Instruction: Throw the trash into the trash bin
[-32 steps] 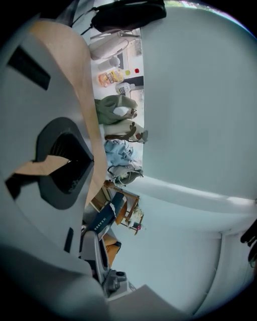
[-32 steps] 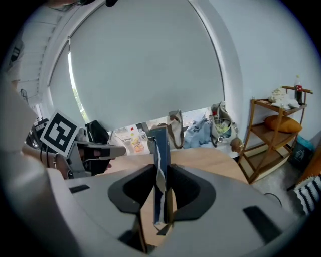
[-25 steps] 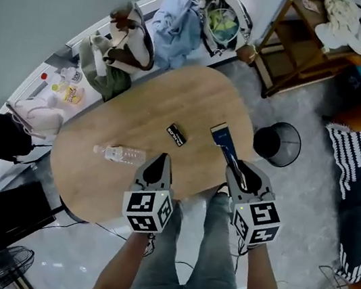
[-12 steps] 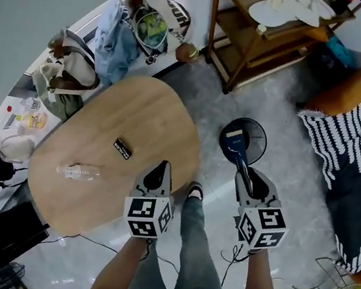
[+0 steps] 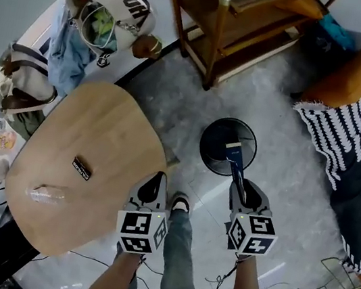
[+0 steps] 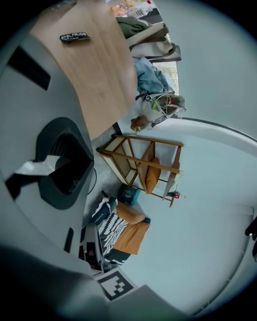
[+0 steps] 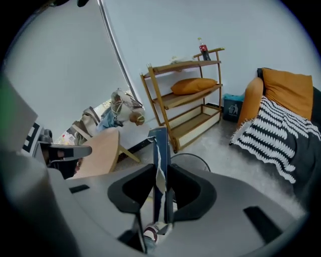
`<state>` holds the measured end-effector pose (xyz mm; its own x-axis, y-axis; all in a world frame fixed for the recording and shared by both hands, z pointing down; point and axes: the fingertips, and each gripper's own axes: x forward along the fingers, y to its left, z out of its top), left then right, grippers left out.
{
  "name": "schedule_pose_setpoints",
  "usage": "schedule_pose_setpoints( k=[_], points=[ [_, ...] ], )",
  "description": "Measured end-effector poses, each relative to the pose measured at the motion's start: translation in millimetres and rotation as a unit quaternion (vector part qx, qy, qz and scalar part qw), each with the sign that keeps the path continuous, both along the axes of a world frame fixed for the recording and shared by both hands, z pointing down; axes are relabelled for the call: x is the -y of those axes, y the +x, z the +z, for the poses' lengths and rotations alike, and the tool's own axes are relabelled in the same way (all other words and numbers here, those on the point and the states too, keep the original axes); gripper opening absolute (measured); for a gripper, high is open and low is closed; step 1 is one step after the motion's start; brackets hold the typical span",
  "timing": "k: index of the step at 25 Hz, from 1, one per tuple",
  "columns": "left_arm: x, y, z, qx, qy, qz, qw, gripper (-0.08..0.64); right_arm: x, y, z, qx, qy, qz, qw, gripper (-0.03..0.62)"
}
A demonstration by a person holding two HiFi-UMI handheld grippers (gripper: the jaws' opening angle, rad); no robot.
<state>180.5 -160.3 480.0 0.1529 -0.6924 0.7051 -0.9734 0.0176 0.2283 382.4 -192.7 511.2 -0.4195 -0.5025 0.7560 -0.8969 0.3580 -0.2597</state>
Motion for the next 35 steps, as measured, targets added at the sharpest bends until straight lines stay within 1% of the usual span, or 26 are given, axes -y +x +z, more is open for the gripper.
schedule_pose_setpoints(
  k=[4, 7, 12, 13, 14, 15, 16, 17, 21, 27, 32, 35],
  points=[
    [5.8, 4.0, 35.7, 0.009, -0.015, 0.012, 0.9998, 0.011, 13.4, 10.3, 53.3, -0.010, -0.015, 0.013, 1.000, 0.117],
    [6.4, -0.9, 51.9, 0.011, -0.020, 0.012, 0.9997, 0.011, 17.5, 13.3, 80.9, -0.014, -0.029, 0.023, 0.999, 0.120],
    [13.2, -13.4, 64.0, 0.013, -0.025, -0.006, 0.9996, 0.011, 25.5, 11.0, 106.3, -0.022, -0.040, 0.026, 0.999, 0.132],
    [14.5, -15.3, 64.4, 0.014, -0.023, -0.008, 0.9996, 0.011, 26.6, 10.1, 109.0, -0.024, -0.040, 0.026, 0.999, 0.142],
    [15.3, -16.9, 64.4, 0.014, -0.022, -0.009, 0.9996, 0.011, 27.4, 9.2, 110.8, -0.025, -0.039, 0.027, 0.999, 0.168],
    [15.7, -18.2, 63.9, 0.015, -0.021, -0.009, 0.9996, 0.011, 28.0, 8.6, 111.6, -0.025, -0.038, 0.028, 0.999, 0.204],
    [15.7, -19.2, 63.2, 0.016, -0.021, -0.010, 0.9996, 0.011, 28.6, 8.4, 111.6, -0.025, -0.036, 0.030, 0.999, 0.224],
    [15.4, -20.1, 62.4, 0.016, -0.021, -0.012, 0.9996, 0.011, 29.1, 8.4, 110.9, -0.026, -0.035, 0.030, 0.999, 0.229],
    [12.5, -26.4, 60.6, 0.012, -0.021, -0.023, 0.9995, 0.011, 30.8, 3.4, 105.3, -0.027, -0.034, 0.027, 0.999, 0.236],
    [0.5, -43.8, 55.7, 0.005, -0.018, -0.044, 0.9989, 0.011, 30.3, -12.3, 91.1, -0.032, -0.026, 0.010, 0.999, 0.236],
    [-13.3, -69.6, 49.7, 0.006, -0.017, -0.064, 0.9978, 0.011, 29.0, -35.1, 71.8, -0.033, -0.014, -0.006, 0.999, 0.235],
    [-23.0, -91.0, 42.7, 0.006, -0.013, -0.085, 0.9963, 0.011, 26.1, -54.7, 56.6, -0.032, -0.005, -0.020, 0.999, 0.236]
  ],
)
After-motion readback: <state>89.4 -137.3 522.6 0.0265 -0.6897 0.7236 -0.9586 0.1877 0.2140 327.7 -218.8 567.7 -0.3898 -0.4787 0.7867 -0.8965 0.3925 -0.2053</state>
